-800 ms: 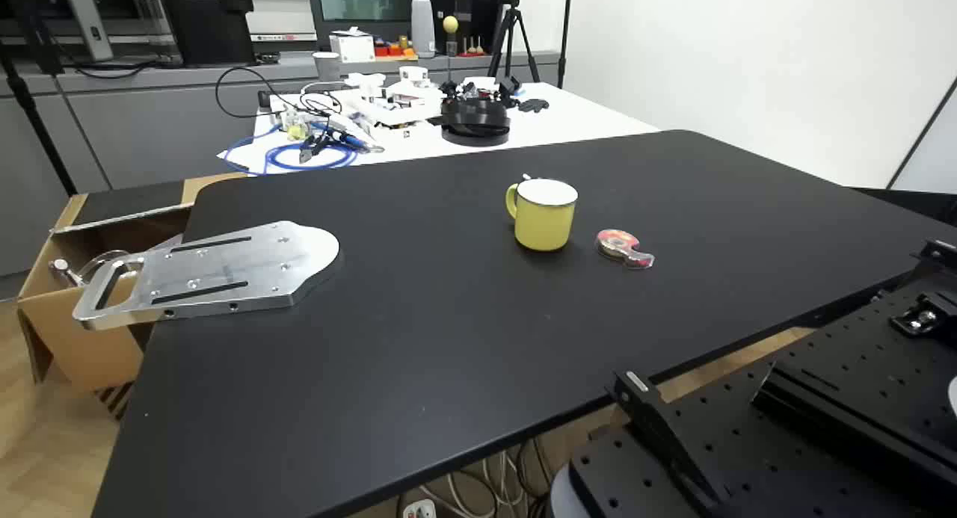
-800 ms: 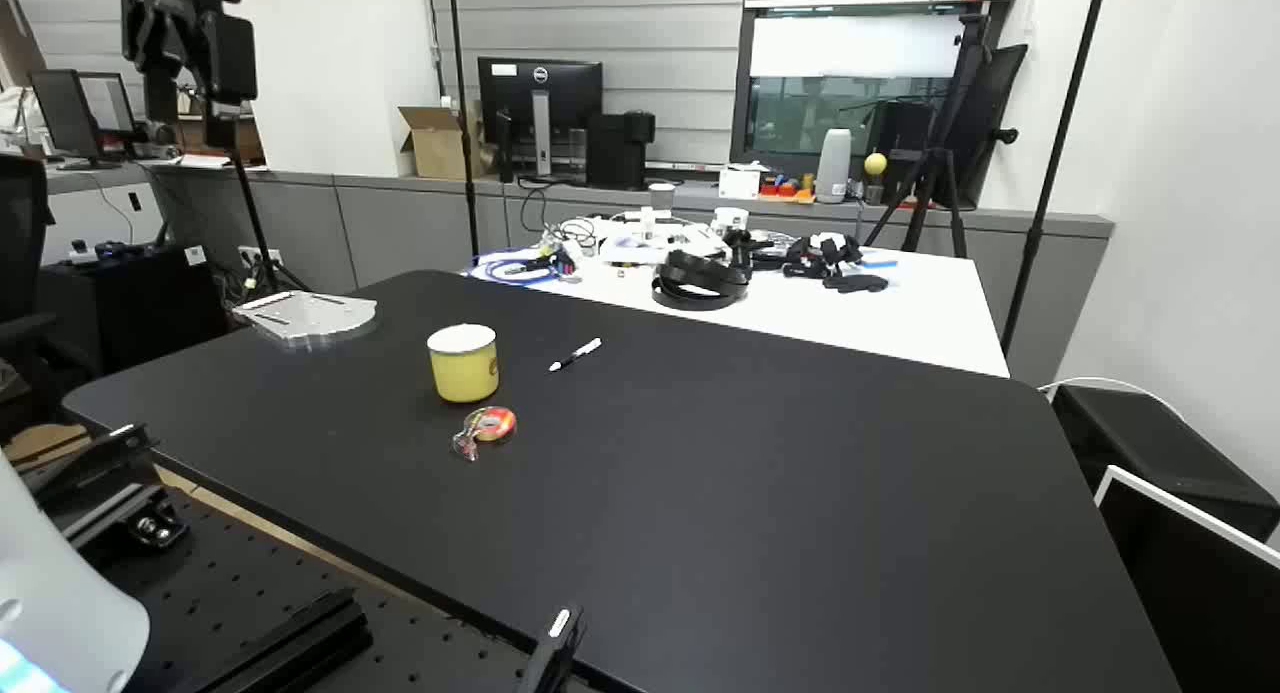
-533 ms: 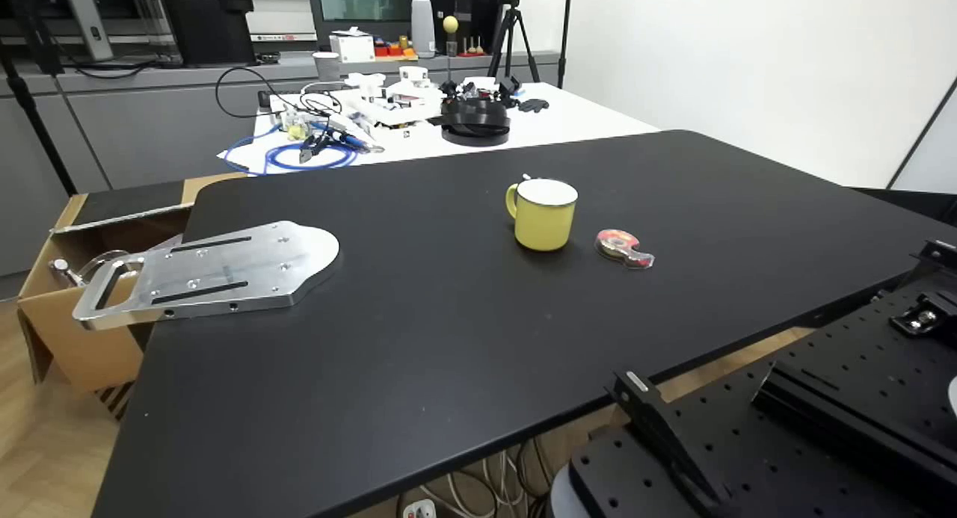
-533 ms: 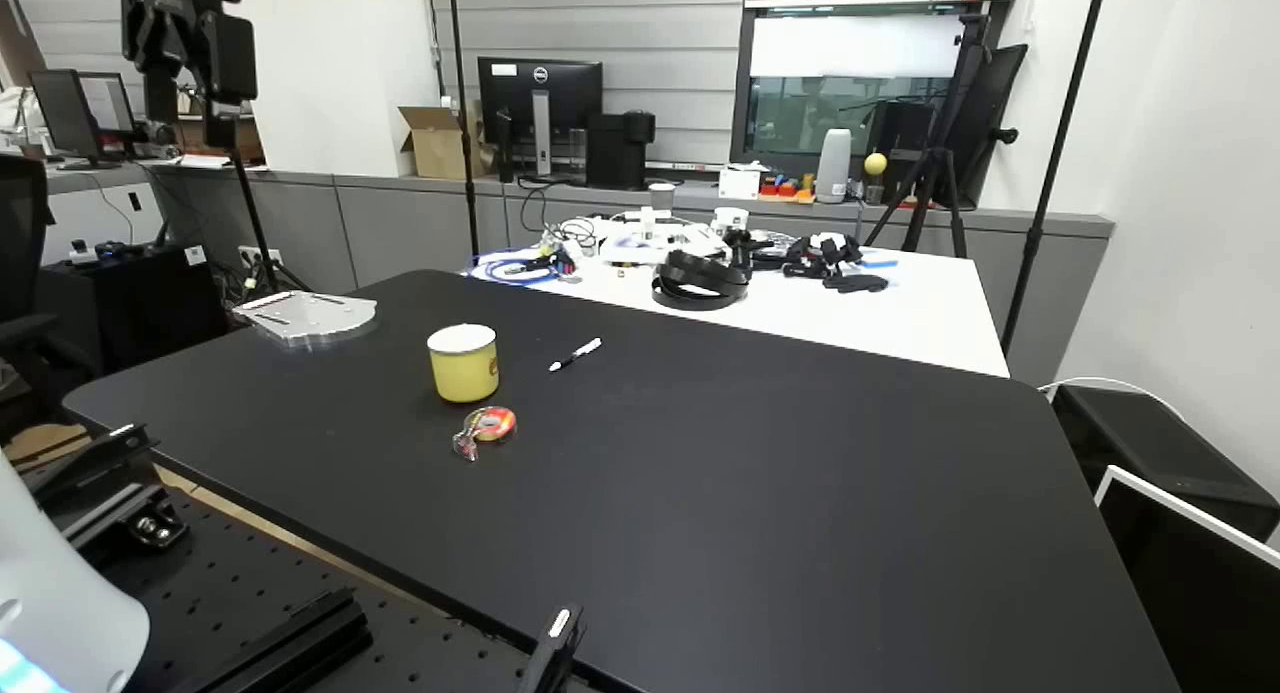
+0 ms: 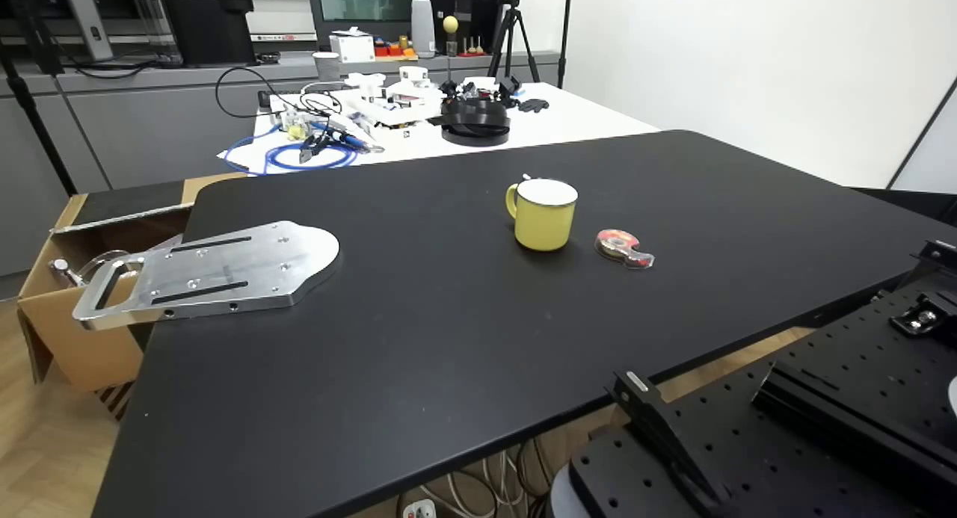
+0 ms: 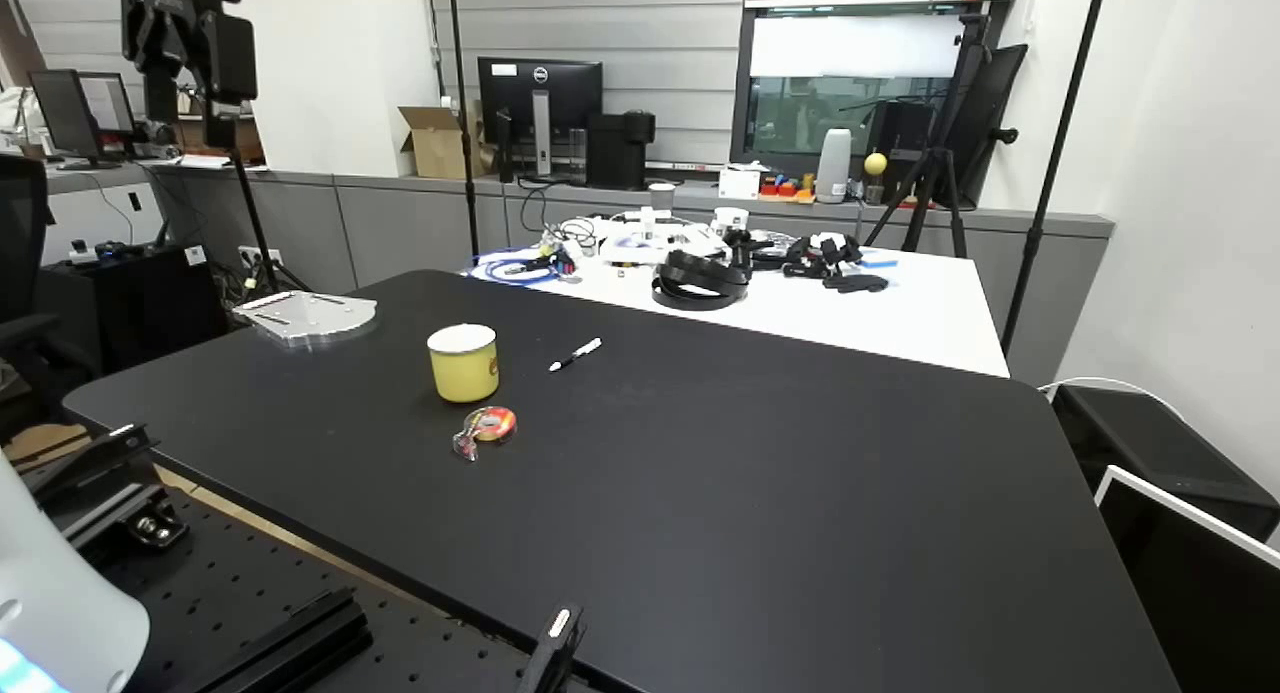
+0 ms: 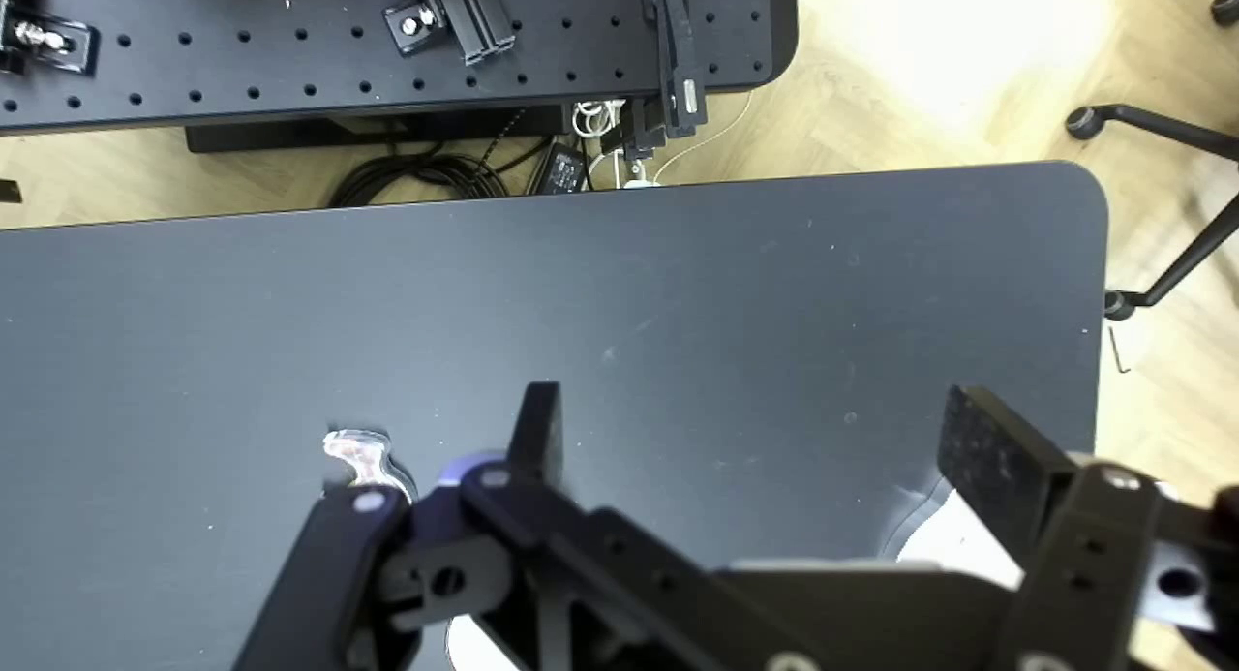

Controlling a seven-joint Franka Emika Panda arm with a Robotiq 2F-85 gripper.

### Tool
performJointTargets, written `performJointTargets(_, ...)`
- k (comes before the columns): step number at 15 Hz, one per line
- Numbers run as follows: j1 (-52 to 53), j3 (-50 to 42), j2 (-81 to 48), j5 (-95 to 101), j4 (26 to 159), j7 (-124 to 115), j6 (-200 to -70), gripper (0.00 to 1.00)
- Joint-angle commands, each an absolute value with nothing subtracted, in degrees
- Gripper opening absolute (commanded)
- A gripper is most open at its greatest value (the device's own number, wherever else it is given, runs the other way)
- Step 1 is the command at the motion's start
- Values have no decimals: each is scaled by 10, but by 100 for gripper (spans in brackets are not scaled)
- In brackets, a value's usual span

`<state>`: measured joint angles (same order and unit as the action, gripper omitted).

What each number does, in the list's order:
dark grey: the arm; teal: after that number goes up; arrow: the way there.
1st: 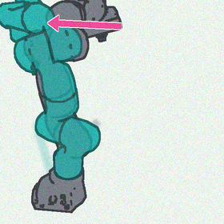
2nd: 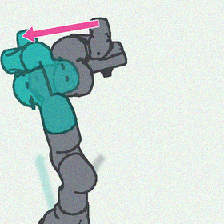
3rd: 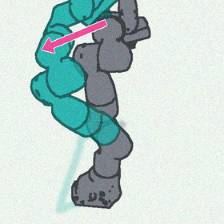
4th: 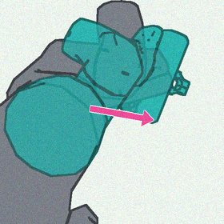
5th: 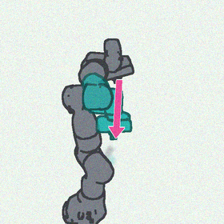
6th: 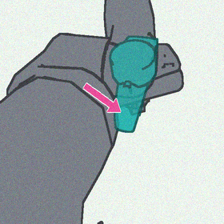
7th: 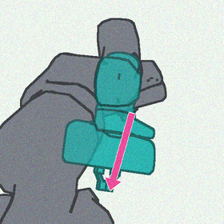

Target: Put the pen in the mug

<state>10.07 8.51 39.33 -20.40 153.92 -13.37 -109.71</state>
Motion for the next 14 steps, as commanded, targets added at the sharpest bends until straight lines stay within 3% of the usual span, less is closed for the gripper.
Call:
performJointTargets(1, 95, 89, 394, -207, 1538, -131, -1095, 100)
performJointTargets(6, 95, 89, 394, -207, 1538, -131, -1095, 100)
performJointTargets(14, 71, 141, 416, -55, 1509, -137, -1218, 100)
